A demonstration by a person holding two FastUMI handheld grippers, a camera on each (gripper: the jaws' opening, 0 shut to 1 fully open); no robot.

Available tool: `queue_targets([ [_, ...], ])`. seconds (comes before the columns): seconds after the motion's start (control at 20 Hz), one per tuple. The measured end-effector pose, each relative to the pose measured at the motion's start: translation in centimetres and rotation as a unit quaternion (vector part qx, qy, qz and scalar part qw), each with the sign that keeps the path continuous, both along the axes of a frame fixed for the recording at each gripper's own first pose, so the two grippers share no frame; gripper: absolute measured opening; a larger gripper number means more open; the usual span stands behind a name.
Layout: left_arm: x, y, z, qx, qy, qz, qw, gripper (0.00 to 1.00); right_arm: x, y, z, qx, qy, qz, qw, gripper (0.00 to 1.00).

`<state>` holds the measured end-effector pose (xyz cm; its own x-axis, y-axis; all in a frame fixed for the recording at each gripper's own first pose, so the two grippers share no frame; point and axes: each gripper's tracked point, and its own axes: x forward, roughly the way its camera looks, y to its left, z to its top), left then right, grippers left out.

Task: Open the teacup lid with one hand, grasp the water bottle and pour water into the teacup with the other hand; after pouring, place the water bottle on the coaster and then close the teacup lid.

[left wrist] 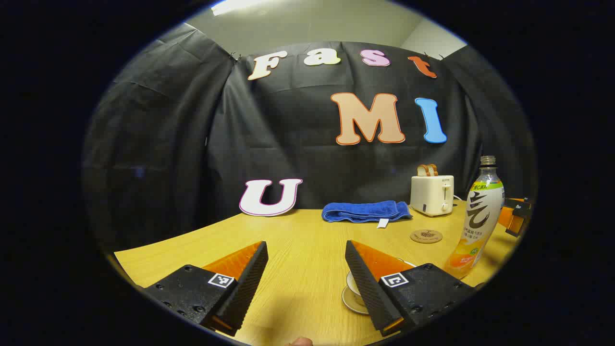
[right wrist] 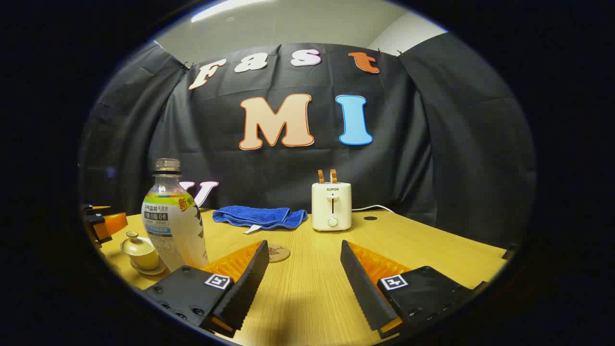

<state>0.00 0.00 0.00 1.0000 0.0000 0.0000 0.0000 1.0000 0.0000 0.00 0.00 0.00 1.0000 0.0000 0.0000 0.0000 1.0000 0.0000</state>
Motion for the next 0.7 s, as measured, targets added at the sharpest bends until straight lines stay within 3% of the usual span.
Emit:
queue_targets([
  [0.7,0.14,0.31,-0.32,0.001,0.002,0.015,1.000,0.95,-0.03,0.08,-0.02,0.000,0.000,0.002,1.000,0.94],
])
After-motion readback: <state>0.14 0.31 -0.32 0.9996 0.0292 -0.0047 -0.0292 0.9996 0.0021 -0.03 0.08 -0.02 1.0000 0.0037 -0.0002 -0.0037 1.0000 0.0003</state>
